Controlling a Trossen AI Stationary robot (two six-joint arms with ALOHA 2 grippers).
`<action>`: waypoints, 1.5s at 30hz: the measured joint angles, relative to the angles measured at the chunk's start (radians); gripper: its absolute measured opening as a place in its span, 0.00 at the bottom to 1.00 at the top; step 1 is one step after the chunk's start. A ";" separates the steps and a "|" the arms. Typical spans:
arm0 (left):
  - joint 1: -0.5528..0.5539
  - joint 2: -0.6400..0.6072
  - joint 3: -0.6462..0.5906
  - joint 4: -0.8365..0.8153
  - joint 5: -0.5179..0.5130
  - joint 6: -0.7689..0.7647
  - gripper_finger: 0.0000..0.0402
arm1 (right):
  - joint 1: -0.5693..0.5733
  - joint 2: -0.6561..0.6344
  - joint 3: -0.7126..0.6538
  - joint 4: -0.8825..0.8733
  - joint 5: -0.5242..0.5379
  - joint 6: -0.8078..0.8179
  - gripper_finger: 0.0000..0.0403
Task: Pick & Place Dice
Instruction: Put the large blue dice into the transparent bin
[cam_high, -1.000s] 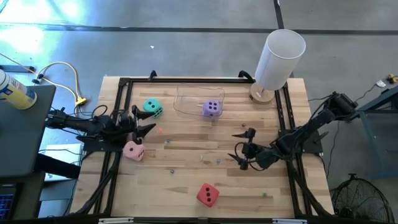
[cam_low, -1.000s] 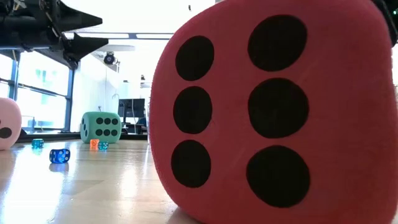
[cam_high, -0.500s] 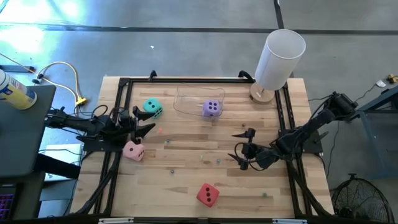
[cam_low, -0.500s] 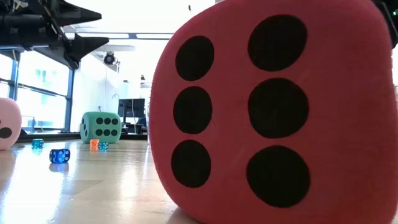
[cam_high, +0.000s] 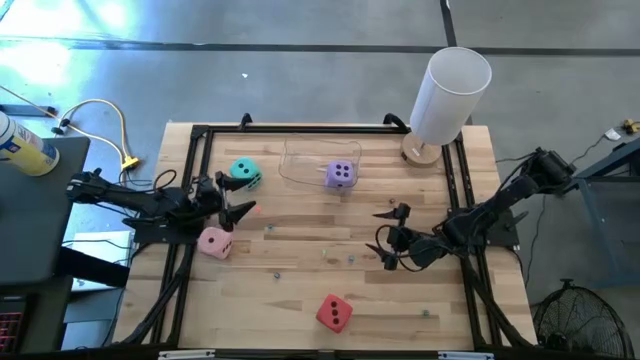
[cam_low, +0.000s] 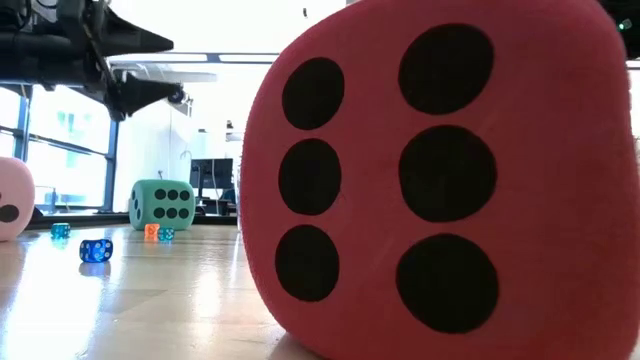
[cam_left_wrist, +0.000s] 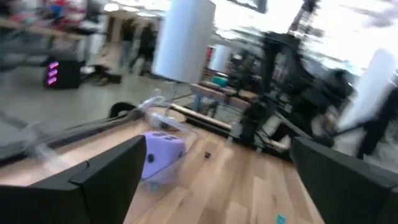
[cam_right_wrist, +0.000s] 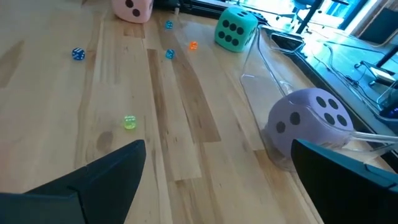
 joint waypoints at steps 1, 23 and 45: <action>0.000 0.005 0.000 0.000 -0.016 -0.052 0.98 | 0.000 0.000 0.000 0.000 -0.001 0.000 0.98; 0.001 0.010 0.000 0.034 -0.001 -0.197 0.96 | 0.001 0.000 0.000 -0.010 -0.004 -0.006 0.98; 0.000 0.011 0.000 0.077 -0.066 -0.202 0.96 | 0.001 0.000 0.000 -0.023 -0.004 -0.006 0.98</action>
